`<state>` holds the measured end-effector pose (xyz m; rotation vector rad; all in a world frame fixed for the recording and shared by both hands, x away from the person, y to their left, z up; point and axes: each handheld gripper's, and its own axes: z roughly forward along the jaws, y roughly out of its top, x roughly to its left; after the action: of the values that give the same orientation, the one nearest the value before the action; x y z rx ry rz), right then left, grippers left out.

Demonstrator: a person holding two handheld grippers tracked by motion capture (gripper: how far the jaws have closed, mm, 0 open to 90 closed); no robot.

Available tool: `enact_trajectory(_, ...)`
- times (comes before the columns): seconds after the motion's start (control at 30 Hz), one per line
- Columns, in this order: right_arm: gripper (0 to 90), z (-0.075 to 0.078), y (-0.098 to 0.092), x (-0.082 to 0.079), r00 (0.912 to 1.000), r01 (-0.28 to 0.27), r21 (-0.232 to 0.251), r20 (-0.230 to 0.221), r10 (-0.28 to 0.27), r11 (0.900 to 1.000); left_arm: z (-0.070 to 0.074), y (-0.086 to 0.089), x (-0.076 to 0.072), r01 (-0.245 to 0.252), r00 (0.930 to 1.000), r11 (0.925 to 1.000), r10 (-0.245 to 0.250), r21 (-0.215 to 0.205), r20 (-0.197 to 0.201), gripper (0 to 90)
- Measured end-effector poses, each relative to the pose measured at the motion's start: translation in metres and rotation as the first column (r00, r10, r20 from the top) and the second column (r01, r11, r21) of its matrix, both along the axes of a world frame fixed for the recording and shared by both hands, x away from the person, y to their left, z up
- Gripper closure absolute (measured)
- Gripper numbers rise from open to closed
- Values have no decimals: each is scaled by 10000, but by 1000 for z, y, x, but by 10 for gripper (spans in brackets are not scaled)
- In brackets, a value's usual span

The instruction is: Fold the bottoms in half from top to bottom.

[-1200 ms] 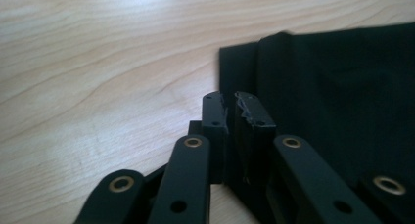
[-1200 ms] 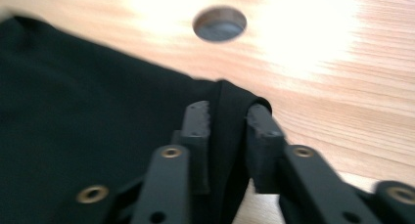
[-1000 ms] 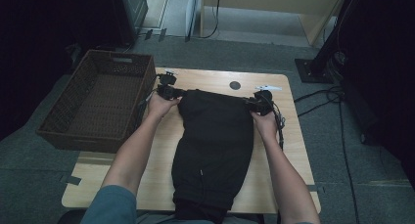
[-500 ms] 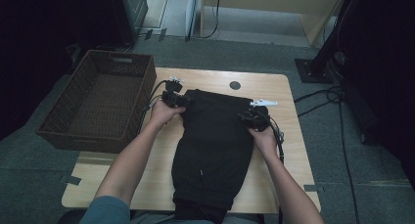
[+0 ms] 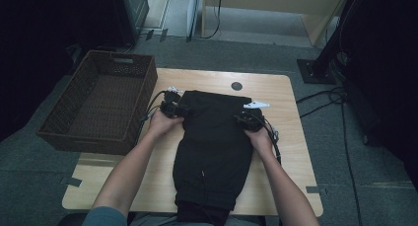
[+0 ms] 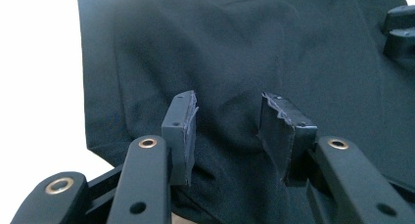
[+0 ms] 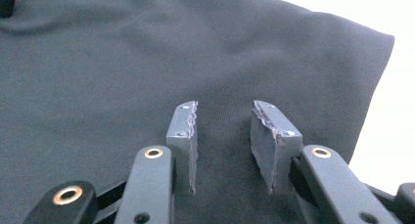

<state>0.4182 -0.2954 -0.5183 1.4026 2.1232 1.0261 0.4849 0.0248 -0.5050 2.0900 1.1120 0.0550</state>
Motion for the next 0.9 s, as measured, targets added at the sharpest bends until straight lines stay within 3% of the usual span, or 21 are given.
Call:
enact_trajectory(0.03,630,0,2,2,10000,-8,24,29,7,10000,0,4,-3,-317,9995,9995,317,-57,-31,570)
enact_trajectory(0.1,631,-1,4,4,10000,-80,6,60,80,10000,0,7,-7,-427,9991,9991,427,-40,-17,570)
enact_trajectory(0.2,633,-1,6,7,9997,-210,-60,103,210,9998,0,9,-14,-247,9994,9994,240,256,243,569)
enact_trajectory(0.27,631,-1,6,9,9998,-160,77,112,159,9998,1,10,-15,-204,9996,9995,200,249,181,562)
enact_trajectory(0.43,587,5,1,14,9988,35,396,-485,-16,9992,8,18,-6,-613,9981,9981,613,-109,0,481)
enact_trajectory(0.57,539,9,-8,17,9986,372,570,-388,-350,9977,13,23,2,-887,9959,9960,889,-113,153,428)
enact_trajectory(0.67,483,11,-20,25,9961,760,948,-522,-712,9926,13,27,14,-1128,9936,9936,1127,80,53,392)
enact_trajectory(0.8,462,9,-24,34,9945,917,755,-570,-876,9929,6,26,20,-1210,9927,9919,1209,380,24,378)
enact_trajectory(0.9,440,8,-24,40,9935,978,772,-656,-928,9922,2,26,23,-1249,9922,9917,1249,298,21,369)
